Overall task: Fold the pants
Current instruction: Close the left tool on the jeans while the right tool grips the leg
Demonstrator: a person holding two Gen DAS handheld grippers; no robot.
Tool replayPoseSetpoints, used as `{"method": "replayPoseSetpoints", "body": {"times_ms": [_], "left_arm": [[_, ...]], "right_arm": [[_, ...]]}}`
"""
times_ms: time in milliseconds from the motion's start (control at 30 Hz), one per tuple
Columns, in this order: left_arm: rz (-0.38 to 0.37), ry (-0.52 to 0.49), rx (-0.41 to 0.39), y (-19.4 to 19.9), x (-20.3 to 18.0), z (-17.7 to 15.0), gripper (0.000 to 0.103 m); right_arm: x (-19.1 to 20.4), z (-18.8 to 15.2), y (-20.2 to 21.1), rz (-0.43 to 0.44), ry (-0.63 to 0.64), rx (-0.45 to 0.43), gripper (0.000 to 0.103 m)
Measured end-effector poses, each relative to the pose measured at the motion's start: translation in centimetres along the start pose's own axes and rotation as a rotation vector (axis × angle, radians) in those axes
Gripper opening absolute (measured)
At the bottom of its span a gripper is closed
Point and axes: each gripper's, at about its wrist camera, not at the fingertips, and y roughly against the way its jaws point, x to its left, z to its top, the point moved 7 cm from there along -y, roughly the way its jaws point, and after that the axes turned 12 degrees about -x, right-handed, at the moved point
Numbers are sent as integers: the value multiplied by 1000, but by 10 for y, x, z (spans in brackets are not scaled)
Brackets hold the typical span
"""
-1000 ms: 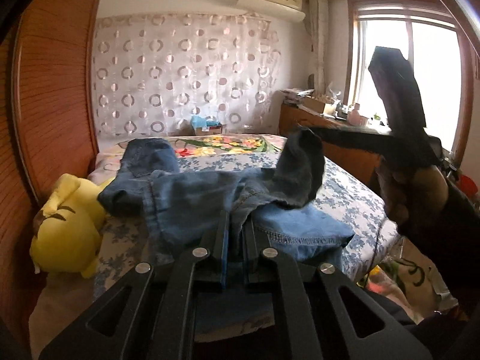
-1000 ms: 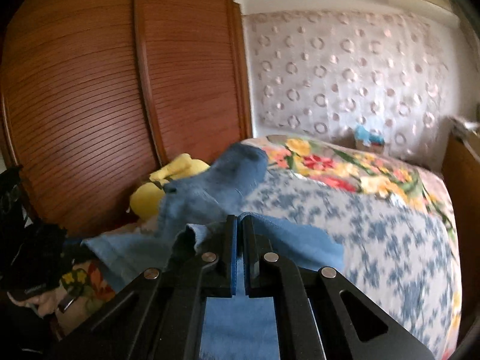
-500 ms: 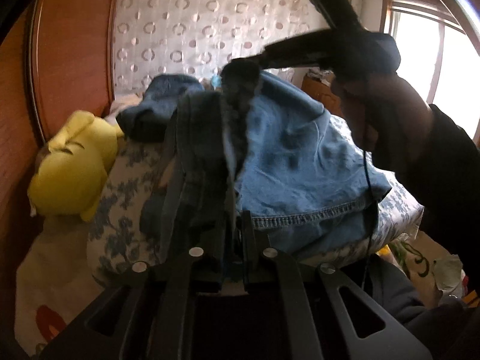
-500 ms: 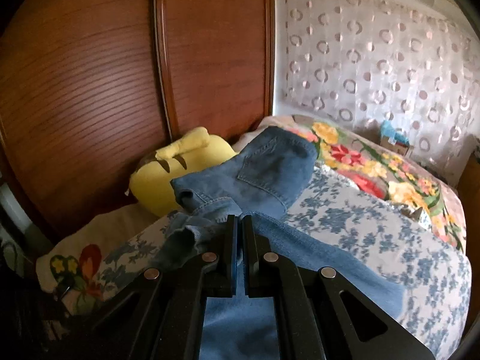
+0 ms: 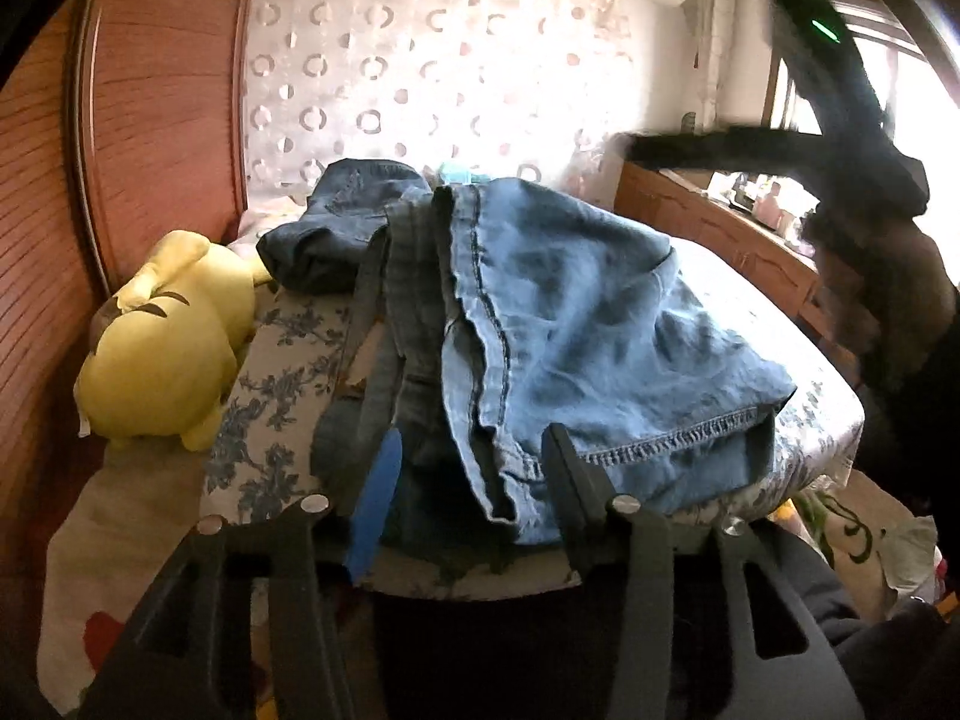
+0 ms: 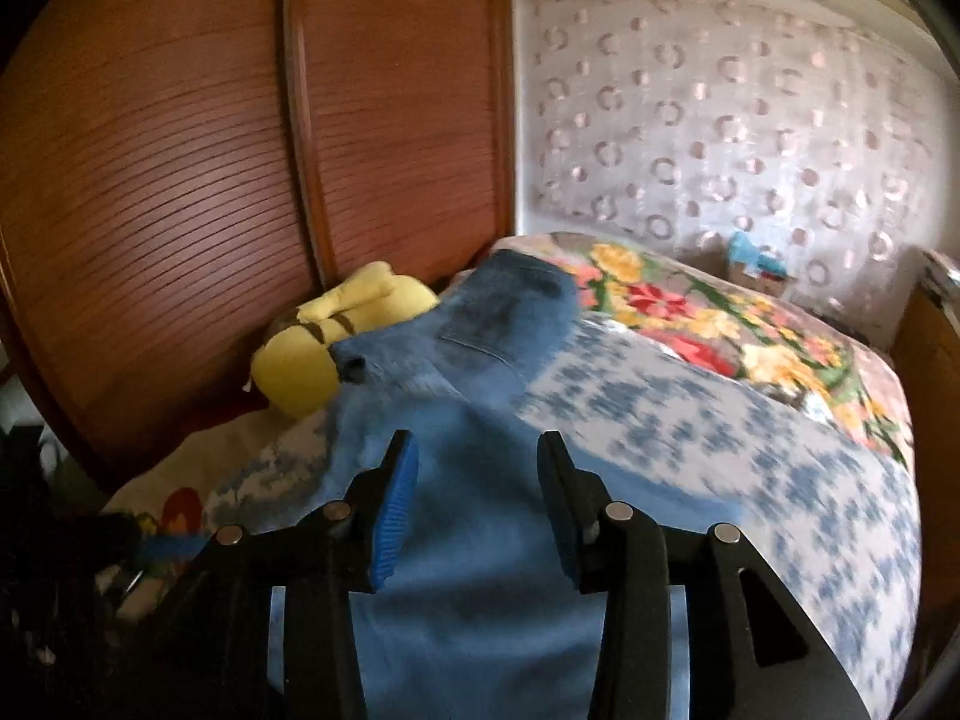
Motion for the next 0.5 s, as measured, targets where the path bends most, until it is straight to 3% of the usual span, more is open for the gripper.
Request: {"method": "replayPoseSetpoints", "body": {"times_ms": [67,100,167,500], "left_arm": [[6,0,-6,-2,-1,3,64],[3,5,-8,-3,-1,4,73],[-14,15,-23,-3,-5,8,79],[-5,-14,-26,-12,-23,10,79]], "right_arm": [[-12,-15,24,-23,1,-2,43],[-18,-24,36,-40,5,3,43],[-29,-43,54,-77,-1,20,43],[-51,-137,101,-127,-181,129,43]]}}
